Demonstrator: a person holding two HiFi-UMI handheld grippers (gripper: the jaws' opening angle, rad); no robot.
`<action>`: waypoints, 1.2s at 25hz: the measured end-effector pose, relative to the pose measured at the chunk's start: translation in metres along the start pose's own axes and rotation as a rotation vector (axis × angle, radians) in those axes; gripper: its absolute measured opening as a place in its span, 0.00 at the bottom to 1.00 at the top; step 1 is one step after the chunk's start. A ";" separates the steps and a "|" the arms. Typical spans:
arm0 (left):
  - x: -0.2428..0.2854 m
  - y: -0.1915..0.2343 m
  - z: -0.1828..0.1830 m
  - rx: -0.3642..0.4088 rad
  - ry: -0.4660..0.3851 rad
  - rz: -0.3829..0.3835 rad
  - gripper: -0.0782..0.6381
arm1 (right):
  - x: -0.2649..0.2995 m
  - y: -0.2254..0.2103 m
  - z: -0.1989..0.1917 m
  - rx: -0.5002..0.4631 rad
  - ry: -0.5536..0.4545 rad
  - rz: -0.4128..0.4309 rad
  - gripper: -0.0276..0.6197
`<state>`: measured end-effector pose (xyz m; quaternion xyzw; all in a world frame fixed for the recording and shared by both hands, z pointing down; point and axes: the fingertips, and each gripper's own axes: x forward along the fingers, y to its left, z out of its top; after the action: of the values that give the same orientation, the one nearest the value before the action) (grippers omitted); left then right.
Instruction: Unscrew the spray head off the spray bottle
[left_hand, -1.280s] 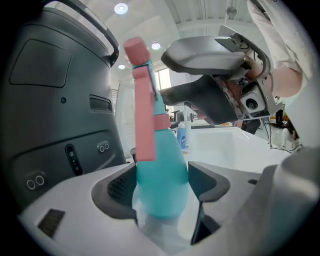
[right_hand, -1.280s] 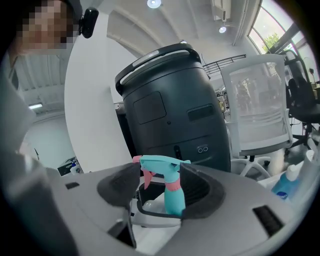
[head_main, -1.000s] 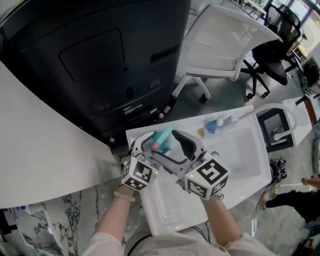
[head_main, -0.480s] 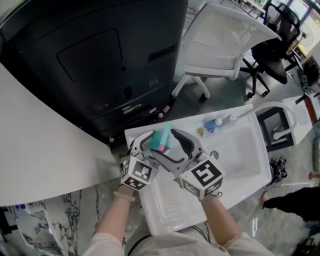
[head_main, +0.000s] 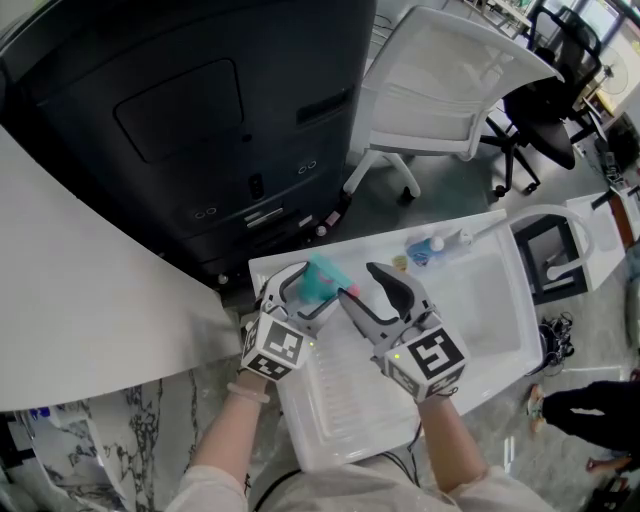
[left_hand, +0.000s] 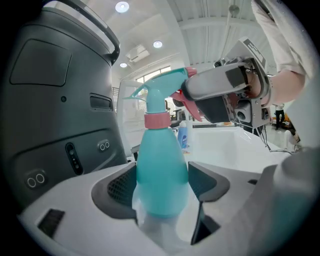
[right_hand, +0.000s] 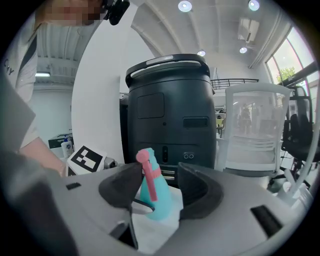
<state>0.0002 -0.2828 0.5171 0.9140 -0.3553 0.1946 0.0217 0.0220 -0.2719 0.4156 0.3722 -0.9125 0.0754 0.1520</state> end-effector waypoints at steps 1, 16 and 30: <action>0.000 0.000 0.000 0.000 0.000 0.000 0.57 | -0.002 -0.005 -0.002 0.011 0.003 -0.018 0.38; -0.001 0.002 0.000 -0.006 0.005 -0.001 0.57 | 0.016 -0.030 -0.001 0.081 -0.038 -0.094 0.26; 0.000 0.001 -0.002 -0.015 0.006 -0.003 0.57 | 0.030 0.026 0.010 0.048 0.007 -0.001 0.44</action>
<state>-0.0014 -0.2833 0.5183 0.9138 -0.3552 0.1948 0.0298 -0.0190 -0.2755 0.4158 0.3761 -0.9096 0.0985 0.1463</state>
